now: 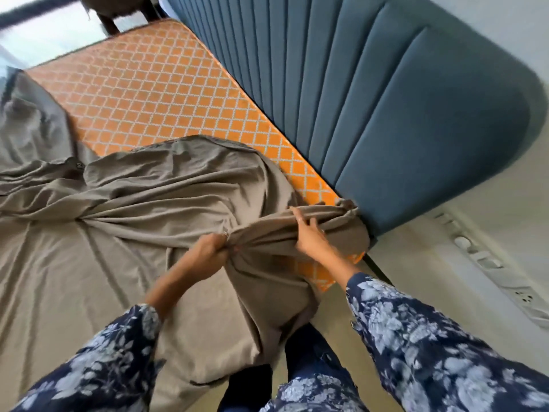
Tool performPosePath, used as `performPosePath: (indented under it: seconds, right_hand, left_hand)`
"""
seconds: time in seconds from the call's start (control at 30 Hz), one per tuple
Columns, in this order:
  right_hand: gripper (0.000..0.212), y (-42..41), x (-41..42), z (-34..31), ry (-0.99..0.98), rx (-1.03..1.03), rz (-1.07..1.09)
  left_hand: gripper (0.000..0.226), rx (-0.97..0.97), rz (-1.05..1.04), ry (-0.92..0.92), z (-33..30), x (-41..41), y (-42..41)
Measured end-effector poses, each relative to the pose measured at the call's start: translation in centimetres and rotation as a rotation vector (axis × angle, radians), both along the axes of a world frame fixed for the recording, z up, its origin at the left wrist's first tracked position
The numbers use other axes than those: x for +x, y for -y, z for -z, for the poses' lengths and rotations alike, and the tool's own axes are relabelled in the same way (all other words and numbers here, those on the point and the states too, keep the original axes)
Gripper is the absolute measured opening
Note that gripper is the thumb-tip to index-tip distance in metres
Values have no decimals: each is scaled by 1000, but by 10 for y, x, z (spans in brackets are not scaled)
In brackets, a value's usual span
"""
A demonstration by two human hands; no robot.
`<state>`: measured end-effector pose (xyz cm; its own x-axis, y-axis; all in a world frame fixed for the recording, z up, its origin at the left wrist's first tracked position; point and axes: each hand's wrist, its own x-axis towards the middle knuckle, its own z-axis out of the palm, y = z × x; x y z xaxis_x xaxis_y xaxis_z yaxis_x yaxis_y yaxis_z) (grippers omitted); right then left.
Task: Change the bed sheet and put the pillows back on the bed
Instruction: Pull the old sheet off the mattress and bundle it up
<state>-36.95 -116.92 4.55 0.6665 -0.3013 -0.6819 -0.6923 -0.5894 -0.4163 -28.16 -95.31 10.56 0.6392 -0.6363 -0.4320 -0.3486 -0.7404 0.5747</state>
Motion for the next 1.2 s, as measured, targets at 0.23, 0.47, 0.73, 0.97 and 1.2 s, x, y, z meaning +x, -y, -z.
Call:
performPosePath:
  seconds: [0.23, 0.47, 0.73, 0.97, 1.2]
  right_hand:
    - [24, -138, 75, -71, 9, -48, -438]
    - [45, -305, 217, -164, 464, 453, -114]
    - [73, -338, 128, -10, 323, -27, -442]
    - [87, -316, -19, 145, -383, -107, -722]
    - [39, -320, -65, 164, -335, -260, -679]
  left_hand:
    - [27, -31, -297, -115, -91, 60, -123]
    - [21, -343, -729, 18, -136, 109, -261]
    - [18, -286, -981, -313, -65, 36, -357]
    - [36, 135, -1090, -594, 68, -100, -394]
    - [31, 168, -1203, -645, 101, -198, -383]
